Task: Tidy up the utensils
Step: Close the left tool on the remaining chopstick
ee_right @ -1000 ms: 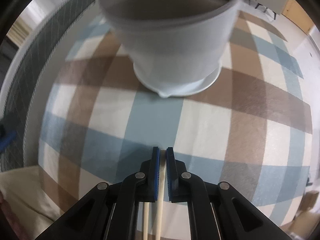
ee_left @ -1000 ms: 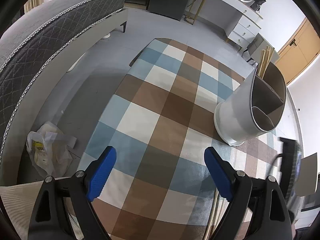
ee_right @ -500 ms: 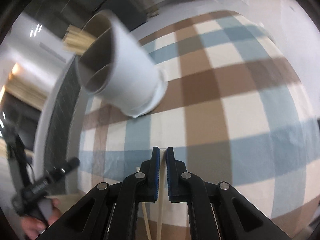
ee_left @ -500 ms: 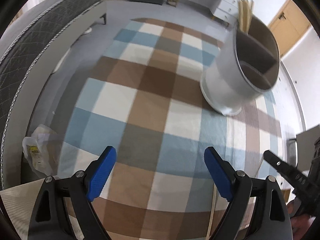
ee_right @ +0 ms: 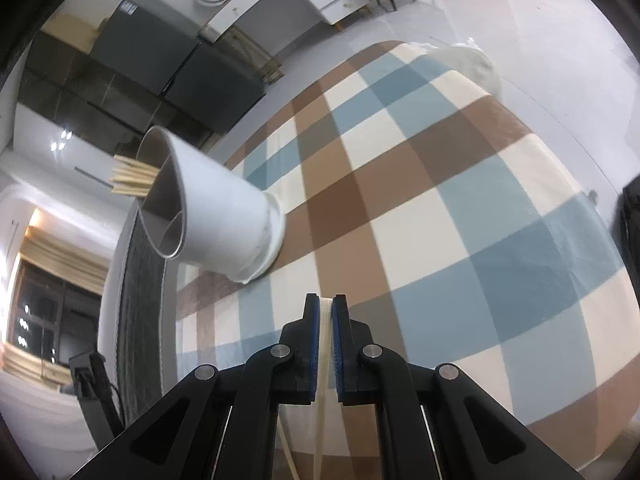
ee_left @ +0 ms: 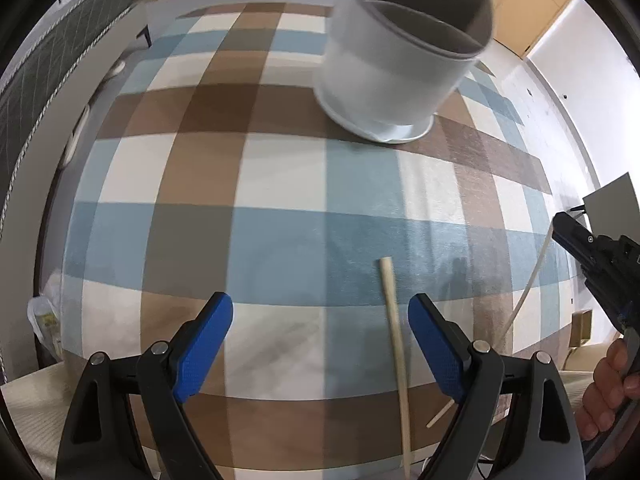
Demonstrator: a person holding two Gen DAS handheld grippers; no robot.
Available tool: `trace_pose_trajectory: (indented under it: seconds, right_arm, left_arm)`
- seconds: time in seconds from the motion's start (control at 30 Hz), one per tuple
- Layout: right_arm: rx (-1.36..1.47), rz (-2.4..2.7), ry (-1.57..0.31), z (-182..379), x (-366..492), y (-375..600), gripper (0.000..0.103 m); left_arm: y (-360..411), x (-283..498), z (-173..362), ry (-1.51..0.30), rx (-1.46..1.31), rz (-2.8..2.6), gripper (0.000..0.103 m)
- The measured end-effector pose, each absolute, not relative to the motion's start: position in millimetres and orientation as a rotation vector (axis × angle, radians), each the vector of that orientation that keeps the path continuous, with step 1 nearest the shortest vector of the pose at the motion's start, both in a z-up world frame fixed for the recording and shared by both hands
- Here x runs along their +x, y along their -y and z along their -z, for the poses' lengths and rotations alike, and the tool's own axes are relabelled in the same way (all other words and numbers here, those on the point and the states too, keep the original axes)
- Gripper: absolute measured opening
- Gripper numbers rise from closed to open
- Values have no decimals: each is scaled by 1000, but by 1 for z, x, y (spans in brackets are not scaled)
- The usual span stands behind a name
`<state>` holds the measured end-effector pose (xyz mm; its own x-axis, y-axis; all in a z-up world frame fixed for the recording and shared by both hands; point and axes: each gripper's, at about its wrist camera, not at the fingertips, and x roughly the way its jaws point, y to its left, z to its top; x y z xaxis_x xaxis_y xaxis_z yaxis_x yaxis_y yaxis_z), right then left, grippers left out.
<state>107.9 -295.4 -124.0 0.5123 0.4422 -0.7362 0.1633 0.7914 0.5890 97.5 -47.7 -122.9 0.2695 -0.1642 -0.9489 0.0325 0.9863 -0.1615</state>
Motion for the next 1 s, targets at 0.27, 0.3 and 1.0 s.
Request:
trace_pose_trajectory:
  seconds: [0.27, 0.3, 1.0]
  right_arm:
    - [755, -167, -1001, 119, 104, 315, 6]
    - [767, -165, -997, 118, 103, 317, 5]
    - [813, -172, -965, 109, 104, 329, 2]
  left_arm:
    - [75, 111, 130, -1355, -103, 115, 86]
    - [79, 112, 132, -1366, -97, 112, 86]
    - [112, 120, 148, -1408, -6, 40, 2]
